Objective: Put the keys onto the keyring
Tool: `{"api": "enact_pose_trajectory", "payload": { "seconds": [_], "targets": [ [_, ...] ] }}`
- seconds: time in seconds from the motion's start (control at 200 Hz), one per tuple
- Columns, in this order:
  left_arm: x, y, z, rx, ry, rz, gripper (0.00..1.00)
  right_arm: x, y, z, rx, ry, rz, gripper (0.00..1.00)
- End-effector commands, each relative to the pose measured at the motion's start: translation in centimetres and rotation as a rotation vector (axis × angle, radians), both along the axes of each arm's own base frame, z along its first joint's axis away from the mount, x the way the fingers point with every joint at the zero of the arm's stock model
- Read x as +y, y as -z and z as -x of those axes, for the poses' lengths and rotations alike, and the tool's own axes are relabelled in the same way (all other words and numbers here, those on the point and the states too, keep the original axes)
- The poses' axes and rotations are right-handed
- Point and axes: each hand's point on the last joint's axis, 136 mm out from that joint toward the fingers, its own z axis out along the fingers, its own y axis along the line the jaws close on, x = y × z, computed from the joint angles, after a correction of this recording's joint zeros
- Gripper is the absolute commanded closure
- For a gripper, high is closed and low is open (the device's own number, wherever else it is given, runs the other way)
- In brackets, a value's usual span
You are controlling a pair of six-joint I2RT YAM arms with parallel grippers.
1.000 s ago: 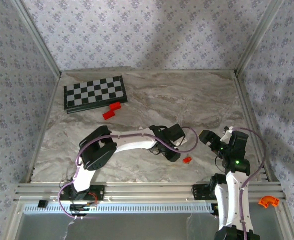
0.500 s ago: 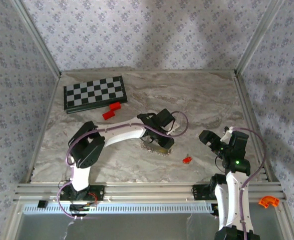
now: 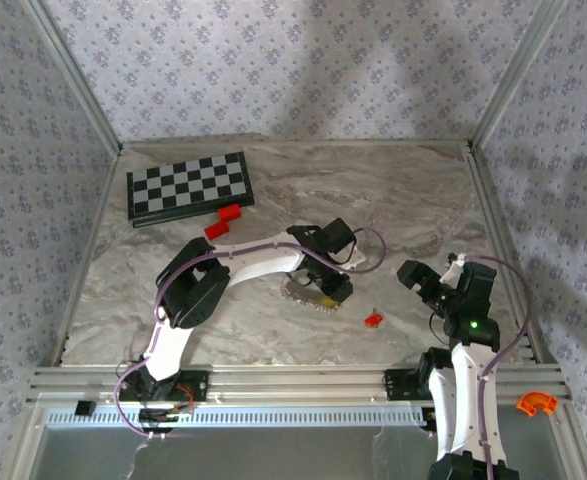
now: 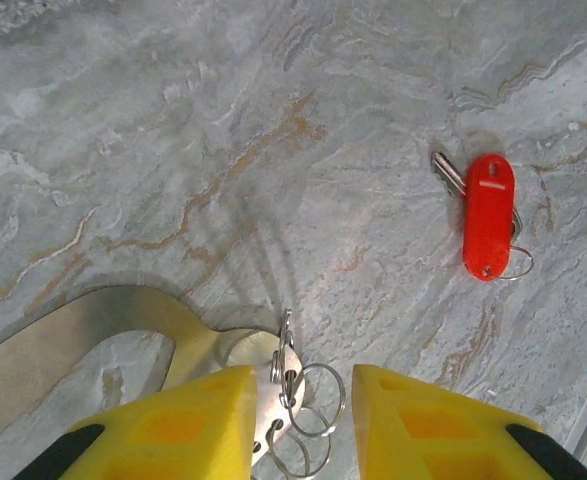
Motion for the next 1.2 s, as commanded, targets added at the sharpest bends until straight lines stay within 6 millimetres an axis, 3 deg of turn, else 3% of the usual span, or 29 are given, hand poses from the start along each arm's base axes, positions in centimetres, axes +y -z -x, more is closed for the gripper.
{"api": "enact_pose_trajectory", "payload": {
  "seconds": [0.0,1.199],
  "targets": [
    [-0.1,0.2,0.1,0.023,0.034,-0.01,0.71,-0.2,-0.7,-0.1,-0.022,0.001,0.018,0.08],
    [-0.7,2.0,-0.6,0.024,0.051,-0.048,0.84,-0.4,-0.8,-0.2,-0.024,0.004,0.027,0.08]
  ]
}}
